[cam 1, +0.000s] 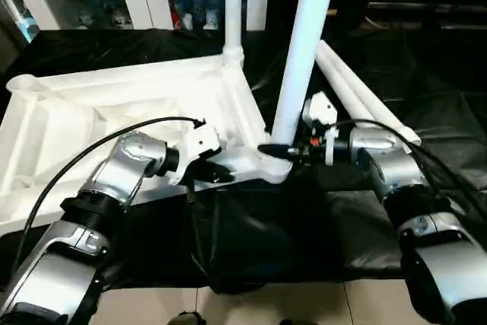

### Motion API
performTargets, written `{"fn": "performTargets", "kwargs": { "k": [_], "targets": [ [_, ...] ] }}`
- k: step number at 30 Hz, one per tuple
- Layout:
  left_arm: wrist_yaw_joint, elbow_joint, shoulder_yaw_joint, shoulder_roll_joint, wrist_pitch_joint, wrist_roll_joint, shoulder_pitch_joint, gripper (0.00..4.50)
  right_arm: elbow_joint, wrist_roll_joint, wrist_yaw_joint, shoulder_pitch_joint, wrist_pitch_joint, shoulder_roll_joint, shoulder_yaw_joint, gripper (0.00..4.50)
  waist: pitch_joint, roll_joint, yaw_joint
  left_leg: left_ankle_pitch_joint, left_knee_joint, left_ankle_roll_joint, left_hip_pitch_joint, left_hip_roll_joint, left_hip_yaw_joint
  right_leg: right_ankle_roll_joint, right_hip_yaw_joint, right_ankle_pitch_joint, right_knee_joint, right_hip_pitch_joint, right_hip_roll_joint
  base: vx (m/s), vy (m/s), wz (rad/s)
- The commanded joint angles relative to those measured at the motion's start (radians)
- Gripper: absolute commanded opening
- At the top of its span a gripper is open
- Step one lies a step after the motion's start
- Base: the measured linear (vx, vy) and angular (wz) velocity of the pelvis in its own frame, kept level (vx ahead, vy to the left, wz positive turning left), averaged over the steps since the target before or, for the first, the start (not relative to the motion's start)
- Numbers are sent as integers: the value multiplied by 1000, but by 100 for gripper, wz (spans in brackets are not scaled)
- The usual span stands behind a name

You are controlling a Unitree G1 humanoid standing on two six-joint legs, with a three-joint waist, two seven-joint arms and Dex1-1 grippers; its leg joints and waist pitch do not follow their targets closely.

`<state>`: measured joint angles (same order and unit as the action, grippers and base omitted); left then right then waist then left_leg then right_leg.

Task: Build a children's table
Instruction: Insert table leg to table base

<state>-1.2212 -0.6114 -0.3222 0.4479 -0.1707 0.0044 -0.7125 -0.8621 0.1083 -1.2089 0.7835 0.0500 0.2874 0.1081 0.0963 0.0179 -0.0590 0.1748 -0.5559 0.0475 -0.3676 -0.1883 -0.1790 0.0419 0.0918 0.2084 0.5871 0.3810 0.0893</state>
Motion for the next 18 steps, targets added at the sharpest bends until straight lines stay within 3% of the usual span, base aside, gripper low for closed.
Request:
{"fn": "performTargets", "kwargs": {
  "k": [1, 6, 7, 8, 10, 11, 12, 13, 16, 18],
  "targets": [
    [-52, 46, -4, -15, 49, -19, -16, 0, -105, -96, 15, -110, -82, -9, 98, 191, -50, 9, -3, 228, 69, -55, 16, -58, 12, 263, -58, 155, -59, -38, 72, 0, 0, 0],
    [5, 27, 12, -39, 36, -12, -24, 0, -113, -89, 113, -113, -61, -35, 66, 191, -51, 6, -1, 210, 68, -47, 12, -55, 8, 256, -60, 142, -57, -36, 71, 0, 0, 0],
    [64, 2, 23, -59, 14, -1, -38, 0, -148, -86, 248, -101, -61, -57, 27, 191, -49, 8, -1, 234, 70, -37, 14, -55, 7, 247, -62, 188, -62, -34, 73, 0, 0, 0],
    [74, -3, 26, -63, 10, 0, -40, 0, -152, -84, 266, -99, -61, -60, 22, 191, -48, 10, 0, 250, 71, -28, 15, -54, 8, 241, -63, 217, -64, -32, 74, 0, 0, 0],
    [148, -38, 45, -94, -24, 2, -62, 0, -189, -74, 412, -83, -69, -83, -22, 191, -45, 7, 0, 320, 76, 4, 25, -52, 12, 198, -67, 380, -81, -27, 79, 0, 0, 0],
    [209, -66, 58, -120, -46, 7, -81, 0, -216, -65, 511, -71, -83, -99, -49, 191, -42, 5, 3, 327, 77, 9, 25, -51, 10, 188, -69, 405, -84, -22, 78, 0, 0, 0],
    [278, -100, 69, -149, -70, 16, -105, 0, -244, -61, 612, -58, -94, -115, -69, 191, -42, 12, 4, 343, 78, 32, 31, -51, 13, 176, -69, 439, -86, -17, 76, -56, 8, -5],
    [345, -132, 79, -178, -93, 24, -127, 0, -268, -52, 694, -47, -106, -131, -88, 191, -43, 8, 5, 369, 79, 42, 33, -48, 16, 163, -68, 462, -89, -15, 74, -63, 17, -5],
    [522, -218, 108, -252, -136, 41, -182, 0, -312, -38, 840, -24, -112, -174, -117, 191, -41, 8, 4, 410, 78, 41, 40, -44, 13, 143, -73, 497, -100, -2, 72, -40, 13, -3],
    [616, -265, 124, -300, -150, 43, -211, 0, -331, -37, 913, -12, -110, -203, -125, 191, -41, 4, -1, 421, 78, 30, 41, -42, 16, 136, -73, 505, -104, -1, 72, 0, 0, 0]
  ]
}}
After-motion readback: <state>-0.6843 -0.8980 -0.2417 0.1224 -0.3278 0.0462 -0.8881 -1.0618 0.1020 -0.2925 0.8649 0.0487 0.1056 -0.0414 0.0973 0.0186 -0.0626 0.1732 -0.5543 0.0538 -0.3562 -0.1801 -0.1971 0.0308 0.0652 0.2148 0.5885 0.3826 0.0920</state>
